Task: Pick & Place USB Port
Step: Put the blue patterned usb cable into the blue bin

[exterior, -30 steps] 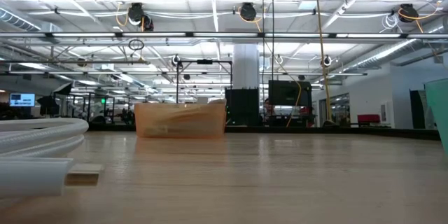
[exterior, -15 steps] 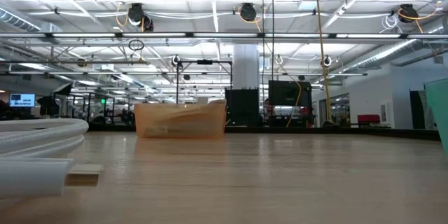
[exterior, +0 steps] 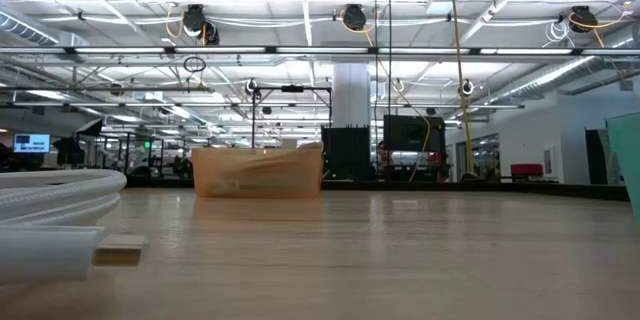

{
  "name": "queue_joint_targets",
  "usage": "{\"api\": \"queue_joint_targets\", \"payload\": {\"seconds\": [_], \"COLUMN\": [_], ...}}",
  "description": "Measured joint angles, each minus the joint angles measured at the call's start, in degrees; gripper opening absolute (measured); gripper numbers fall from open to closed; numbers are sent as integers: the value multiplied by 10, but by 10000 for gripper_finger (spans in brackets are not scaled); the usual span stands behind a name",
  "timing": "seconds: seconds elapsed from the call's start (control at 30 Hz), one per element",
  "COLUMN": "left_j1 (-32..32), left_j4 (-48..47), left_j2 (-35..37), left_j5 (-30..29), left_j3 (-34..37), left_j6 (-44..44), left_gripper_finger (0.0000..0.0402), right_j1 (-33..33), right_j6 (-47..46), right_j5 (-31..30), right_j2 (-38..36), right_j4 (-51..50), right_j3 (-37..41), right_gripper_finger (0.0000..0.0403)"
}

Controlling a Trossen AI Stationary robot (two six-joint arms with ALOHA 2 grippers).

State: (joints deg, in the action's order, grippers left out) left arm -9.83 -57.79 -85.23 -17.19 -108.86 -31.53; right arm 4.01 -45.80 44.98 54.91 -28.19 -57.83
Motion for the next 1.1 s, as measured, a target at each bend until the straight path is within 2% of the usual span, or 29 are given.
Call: {"api": "queue_joint_targets", "payload": {"seconds": [0.1,0.37,0.47,0.67,0.77,0.9,1.1], "left_j1": [7,7,7,7,7,2,-16], "left_j4": [-28,-73,-95,-131,-146,-161,-167], "left_j2": [-2,-2,-2,-2,-2,-2,-2], "left_j5": [23,28,28,28,26,24,21], "left_j3": [0,0,0,0,0,0,0], "left_j6": [23,89,100,112,115,105,100], "left_gripper_finger": [114,111,111,111,111,111,111], "right_j1": [68,261,316,415,449,473,487], "right_j6": [-16,-34,-59,-95,-90,-76,-62], "right_j5": [-63,-247,-292,-288,-284,-288,-286], "right_j2": [15,93,127,211,250,296,350], "right_j4": [-31,-86,-112,-263,-301,-294,-215], "right_j3": [-13,-50,-50,-50,-50,-50,-50], "right_gripper_finger": [16,16,16,16,15,15,15]}}
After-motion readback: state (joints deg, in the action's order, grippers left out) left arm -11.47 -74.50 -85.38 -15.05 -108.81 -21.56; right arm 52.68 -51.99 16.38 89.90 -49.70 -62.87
